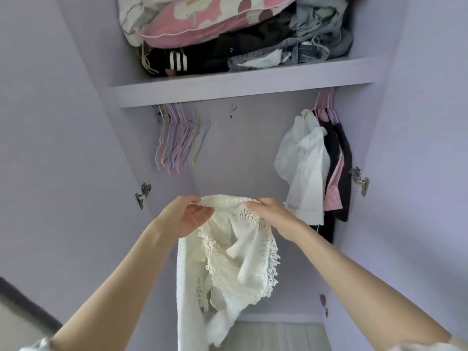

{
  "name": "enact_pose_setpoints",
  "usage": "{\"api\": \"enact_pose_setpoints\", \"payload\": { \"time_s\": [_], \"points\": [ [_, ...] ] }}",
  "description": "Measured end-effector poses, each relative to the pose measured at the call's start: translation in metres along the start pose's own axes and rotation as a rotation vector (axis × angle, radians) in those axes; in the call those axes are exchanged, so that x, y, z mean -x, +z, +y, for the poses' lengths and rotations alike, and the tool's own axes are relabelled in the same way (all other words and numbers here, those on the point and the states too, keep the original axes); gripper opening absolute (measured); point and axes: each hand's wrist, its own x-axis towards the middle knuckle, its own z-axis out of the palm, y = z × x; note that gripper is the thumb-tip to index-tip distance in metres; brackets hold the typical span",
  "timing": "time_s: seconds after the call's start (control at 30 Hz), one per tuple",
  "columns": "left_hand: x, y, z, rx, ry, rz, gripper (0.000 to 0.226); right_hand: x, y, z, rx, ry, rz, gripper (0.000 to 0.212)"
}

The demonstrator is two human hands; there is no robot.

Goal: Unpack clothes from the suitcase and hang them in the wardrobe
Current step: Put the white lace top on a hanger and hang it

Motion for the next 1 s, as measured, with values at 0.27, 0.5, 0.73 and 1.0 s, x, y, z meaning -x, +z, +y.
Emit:
{"api": "enact_pose_setpoints", "payload": {
  "time_s": [0.27, 0.5, 0.73, 1.0],
  "points": [
    [-0.047, 0.015, 0.001, -0.353, 0.162, -0.053, 0.041, -0.065, -0.003, -0.036, -0.197, 0.031, -0.081, 0.054],
    [-0.083, 0.025, -0.018, -0.935, 0.323, -0.083, 0.040, -0.097, 0.000, -0.049, -0.144, 0.064, -0.152, 0.074],
    [-0.133, 0.007, 0.006, -1.057, 0.445, 0.062, 0.023, -0.143, 0.005, -0.065, -0.028, 0.129, -0.259, 0.039],
    [-0.194, -0.062, 0.073, -0.732, 0.071, -0.102, 0.010, -0.243, 0.047, -0.074, 0.114, 0.228, -0.107, 0.019]
  ]
}}
